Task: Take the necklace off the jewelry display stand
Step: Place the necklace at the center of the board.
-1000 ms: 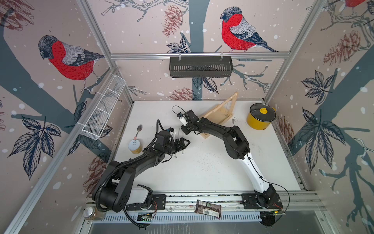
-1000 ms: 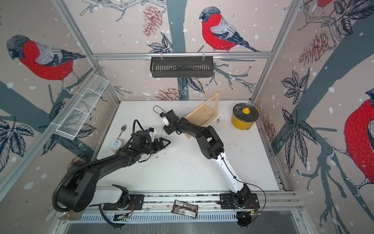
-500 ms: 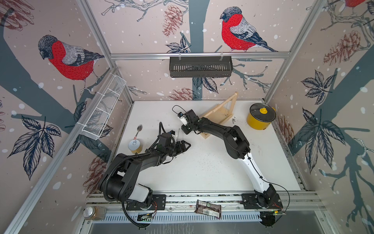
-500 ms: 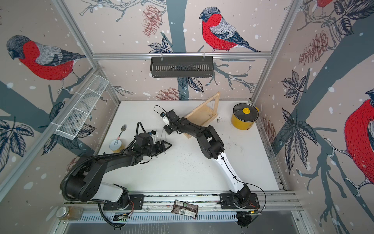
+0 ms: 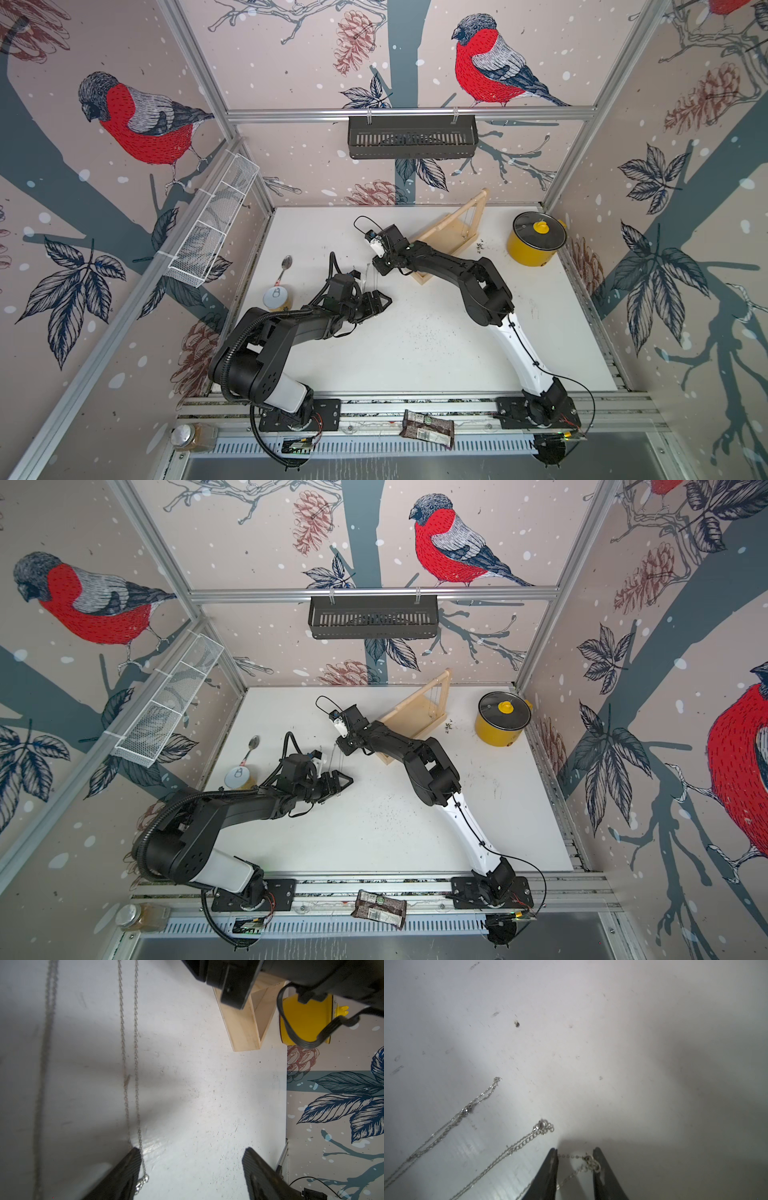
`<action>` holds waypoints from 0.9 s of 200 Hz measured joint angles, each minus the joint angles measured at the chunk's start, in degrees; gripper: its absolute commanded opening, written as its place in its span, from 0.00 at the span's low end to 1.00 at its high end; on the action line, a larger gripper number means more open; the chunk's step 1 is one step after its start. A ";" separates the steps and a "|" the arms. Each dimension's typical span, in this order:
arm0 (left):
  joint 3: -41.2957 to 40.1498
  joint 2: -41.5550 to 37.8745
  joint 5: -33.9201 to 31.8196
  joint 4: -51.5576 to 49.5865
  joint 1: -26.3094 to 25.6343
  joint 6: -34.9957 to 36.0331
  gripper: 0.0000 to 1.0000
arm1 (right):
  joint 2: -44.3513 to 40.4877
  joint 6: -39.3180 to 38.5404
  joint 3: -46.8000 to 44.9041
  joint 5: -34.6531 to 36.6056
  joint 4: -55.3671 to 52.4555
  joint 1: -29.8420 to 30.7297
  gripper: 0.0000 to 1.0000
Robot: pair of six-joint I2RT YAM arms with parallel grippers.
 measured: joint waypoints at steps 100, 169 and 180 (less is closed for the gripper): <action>-1.36 -1.60 0.00 -0.79 0.00 -0.02 0.79 | -0.02 0.02 0.55 -0.22 -1.51 0.02 0.38; -2.21 -2.95 -0.24 -1.40 0.00 -0.09 0.79 | -0.02 0.11 1.99 -0.17 -4.59 0.00 0.43; -2.45 -3.21 -0.31 -1.40 0.00 -0.11 0.79 | -0.02 0.24 2.54 -0.17 -5.01 -0.07 0.44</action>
